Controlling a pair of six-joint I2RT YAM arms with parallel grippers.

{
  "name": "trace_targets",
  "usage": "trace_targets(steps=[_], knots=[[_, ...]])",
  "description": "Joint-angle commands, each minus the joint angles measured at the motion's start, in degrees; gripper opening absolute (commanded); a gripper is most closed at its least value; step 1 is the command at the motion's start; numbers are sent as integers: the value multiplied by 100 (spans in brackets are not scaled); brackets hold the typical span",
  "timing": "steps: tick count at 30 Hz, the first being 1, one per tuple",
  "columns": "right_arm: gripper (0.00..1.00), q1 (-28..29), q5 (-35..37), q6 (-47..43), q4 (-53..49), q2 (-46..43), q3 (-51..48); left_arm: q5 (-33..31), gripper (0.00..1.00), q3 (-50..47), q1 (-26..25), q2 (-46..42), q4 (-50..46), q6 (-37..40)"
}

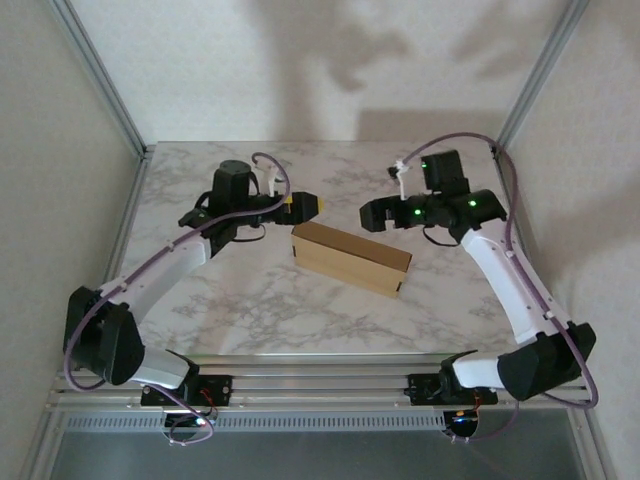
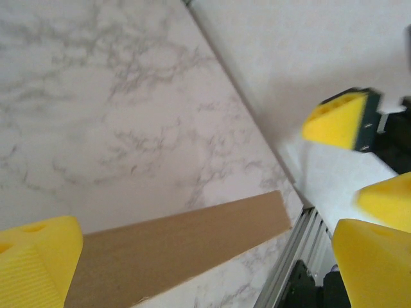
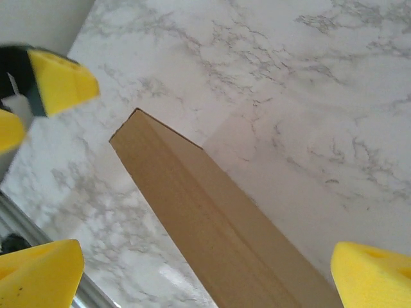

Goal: Fold the paper box

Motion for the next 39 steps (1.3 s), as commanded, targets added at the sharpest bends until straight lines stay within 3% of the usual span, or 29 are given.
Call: trace_targets(steps=[1, 7, 15, 27, 34, 39], knots=[[99, 413, 828, -857, -536, 378, 313, -228, 99, -163, 105, -565, 347, 181], [99, 1060, 1195, -1288, -1020, 1091, 813, -806, 100, -1100, 247, -1595, 438, 683], [99, 1734, 1829, -1487, -1371, 2079, 1195, -561, 100, -2032, 266, -2933, 166, 1537], [99, 2311, 3053, -1551, -975, 2800, 1036, -651, 99, -2286, 256, -3161, -27, 1410], [81, 2574, 3621, -1421, -623, 2787, 780, -577, 99, -2245, 253, -3052, -52, 1408], [63, 2852, 4515, -1472, -399, 2683, 571, -626, 99, -2272, 252, -3096, -44, 1408]])
